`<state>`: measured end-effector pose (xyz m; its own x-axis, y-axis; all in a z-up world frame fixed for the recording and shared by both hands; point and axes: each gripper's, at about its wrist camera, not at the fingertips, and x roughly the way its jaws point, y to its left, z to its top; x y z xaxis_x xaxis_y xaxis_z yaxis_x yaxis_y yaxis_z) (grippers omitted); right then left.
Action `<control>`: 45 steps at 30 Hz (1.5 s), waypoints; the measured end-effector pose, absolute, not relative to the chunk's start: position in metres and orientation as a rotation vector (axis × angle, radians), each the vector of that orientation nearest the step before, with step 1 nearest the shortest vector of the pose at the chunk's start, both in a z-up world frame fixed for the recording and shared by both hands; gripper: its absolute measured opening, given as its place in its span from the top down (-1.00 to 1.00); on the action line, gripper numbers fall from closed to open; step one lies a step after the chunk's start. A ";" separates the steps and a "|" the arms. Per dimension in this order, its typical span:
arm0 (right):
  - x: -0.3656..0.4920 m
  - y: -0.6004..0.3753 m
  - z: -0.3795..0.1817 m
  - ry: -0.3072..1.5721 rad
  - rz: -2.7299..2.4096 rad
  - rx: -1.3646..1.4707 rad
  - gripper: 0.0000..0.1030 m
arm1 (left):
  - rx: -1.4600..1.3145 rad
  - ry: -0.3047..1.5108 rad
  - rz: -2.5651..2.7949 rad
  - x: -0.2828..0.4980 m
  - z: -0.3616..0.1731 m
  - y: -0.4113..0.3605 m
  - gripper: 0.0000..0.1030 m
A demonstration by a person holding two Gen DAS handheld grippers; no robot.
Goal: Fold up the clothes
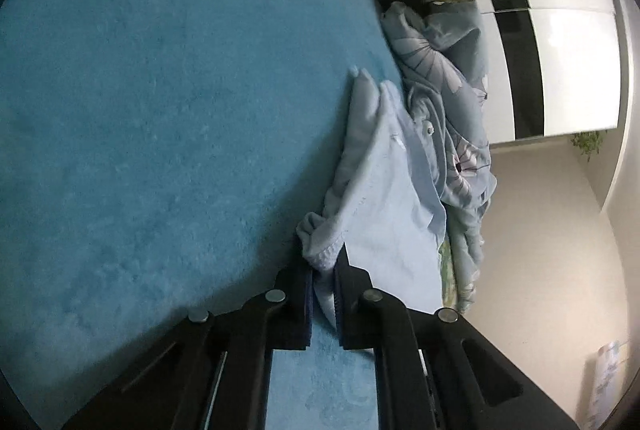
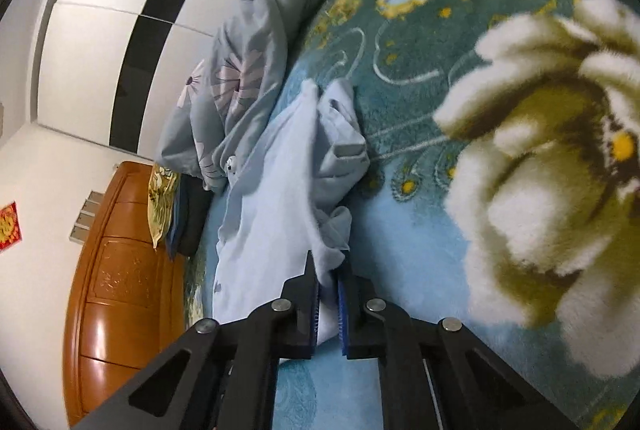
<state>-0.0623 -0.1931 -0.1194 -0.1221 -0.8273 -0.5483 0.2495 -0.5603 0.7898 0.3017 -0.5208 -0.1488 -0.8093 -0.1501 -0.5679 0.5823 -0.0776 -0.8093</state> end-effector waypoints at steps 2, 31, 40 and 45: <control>-0.056 -0.191 -0.108 -0.625 -1.805 1.338 0.86 | 0.469 1.672 -1.960 0.309 -0.139 -0.512 0.87; 0.077 -0.002 -0.091 -0.516 -1.842 1.260 0.90 | 0.646 1.310 -2.190 0.465 -0.103 -0.396 0.97; 0.042 -0.085 -0.048 -0.237 -1.855 1.207 0.82 | 0.859 0.967 -2.310 0.369 -0.065 -0.443 0.03; 0.006 -0.140 -0.046 -0.087 -1.822 1.192 0.07 | 0.918 0.883 -2.304 0.320 -0.069 -0.478 -0.09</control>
<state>0.0064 -0.1402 -0.0457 -0.1012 -0.7207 -0.6858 0.6519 -0.5688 0.5015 0.3199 -0.4785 -0.0688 -0.6457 -0.2070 -0.7350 0.6452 -0.6628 -0.3801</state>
